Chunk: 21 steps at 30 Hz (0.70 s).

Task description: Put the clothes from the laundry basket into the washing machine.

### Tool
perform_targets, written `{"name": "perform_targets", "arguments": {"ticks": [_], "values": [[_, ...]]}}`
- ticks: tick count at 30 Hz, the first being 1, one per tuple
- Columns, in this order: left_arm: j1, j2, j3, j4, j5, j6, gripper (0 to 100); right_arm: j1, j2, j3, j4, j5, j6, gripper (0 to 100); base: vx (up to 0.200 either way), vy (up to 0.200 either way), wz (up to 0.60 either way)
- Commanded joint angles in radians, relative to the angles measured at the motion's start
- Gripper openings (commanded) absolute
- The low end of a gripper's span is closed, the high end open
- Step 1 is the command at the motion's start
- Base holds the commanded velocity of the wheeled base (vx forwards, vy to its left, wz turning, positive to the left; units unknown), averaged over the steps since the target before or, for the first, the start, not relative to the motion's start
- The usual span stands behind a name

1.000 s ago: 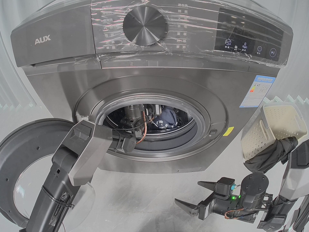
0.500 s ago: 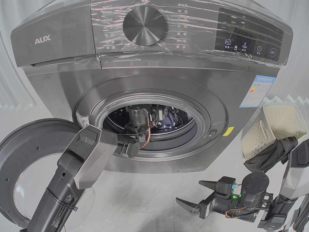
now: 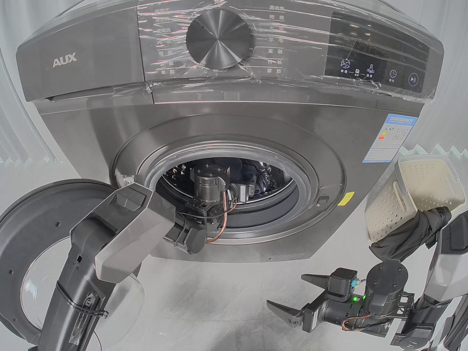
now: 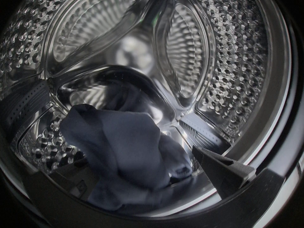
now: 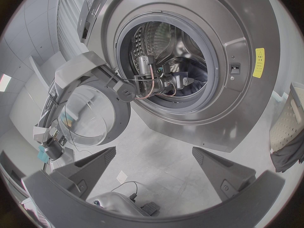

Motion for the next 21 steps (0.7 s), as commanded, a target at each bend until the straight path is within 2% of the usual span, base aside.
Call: {"name": "perform_targets", "arguments": {"ticks": [1, 8, 15, 21], "values": [[-0.048, -0.186, 0.316, -0.093, -0.009, 0.016, 100, 0.003, 0.001, 0.005, 0.0, -0.001, 0.0, 100, 0.0, 0.0, 0.0], [-0.114, -0.275, 0.618, -0.256, -0.011, 0.016, 100, 0.003, 0.001, 0.014, 0.0, 0.0, 0.0, 100, 0.0, 0.0, 0.0], [-0.172, -0.33, 0.813, -0.409, -0.006, 0.012, 100, -0.01, -0.011, 0.015, 0.0, 0.0, 0.0, 100, 0.0, 0.0, 0.0], [-0.235, -0.523, 1.034, -0.429, 0.009, -0.004, 100, -0.028, -0.071, 0.037, 0.0, -0.001, 0.0, 100, 0.0, 0.0, 0.0]]}}
